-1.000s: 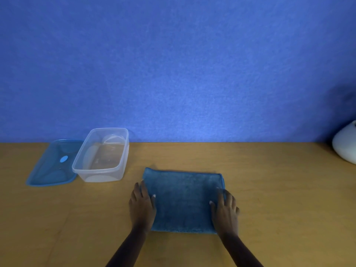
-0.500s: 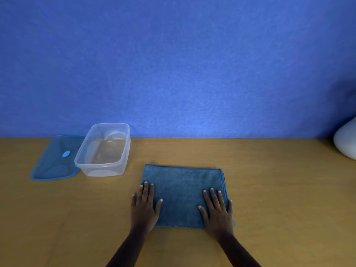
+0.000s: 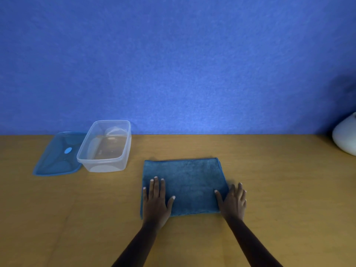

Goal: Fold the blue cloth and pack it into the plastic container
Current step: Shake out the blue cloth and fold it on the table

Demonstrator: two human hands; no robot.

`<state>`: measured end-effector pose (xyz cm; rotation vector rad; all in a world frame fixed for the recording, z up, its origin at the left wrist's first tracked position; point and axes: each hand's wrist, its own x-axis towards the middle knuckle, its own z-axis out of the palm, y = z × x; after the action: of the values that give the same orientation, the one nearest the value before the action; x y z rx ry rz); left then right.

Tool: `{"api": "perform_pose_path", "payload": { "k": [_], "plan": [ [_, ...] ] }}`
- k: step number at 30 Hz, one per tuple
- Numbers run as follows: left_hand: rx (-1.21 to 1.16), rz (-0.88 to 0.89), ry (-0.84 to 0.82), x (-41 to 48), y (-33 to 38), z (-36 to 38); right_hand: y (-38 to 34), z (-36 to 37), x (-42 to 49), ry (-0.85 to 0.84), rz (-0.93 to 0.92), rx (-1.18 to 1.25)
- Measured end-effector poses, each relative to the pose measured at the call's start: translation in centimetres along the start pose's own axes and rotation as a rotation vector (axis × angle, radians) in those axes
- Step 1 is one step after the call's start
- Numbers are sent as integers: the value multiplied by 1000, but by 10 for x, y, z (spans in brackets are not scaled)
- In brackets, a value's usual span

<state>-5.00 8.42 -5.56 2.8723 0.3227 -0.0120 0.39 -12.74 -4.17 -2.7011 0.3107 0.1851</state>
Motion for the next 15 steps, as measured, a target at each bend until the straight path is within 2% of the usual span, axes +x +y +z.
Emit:
{"api": "perform_pose_path", "payload": {
  "k": [5,8,11,15],
  "plan": [
    [40,105,0,-4,30,-3,9,-6,-8,81,99,88],
    [45,167,-130,-13,44,-13,9,-7,-11,78,130,102],
    [16,190,-50,-11,43,-3,10,-8,-10,36,215,237],
    [35,216,-97,-10,40,-1,9,-12,-6,-39,334,511]
  ]
}}
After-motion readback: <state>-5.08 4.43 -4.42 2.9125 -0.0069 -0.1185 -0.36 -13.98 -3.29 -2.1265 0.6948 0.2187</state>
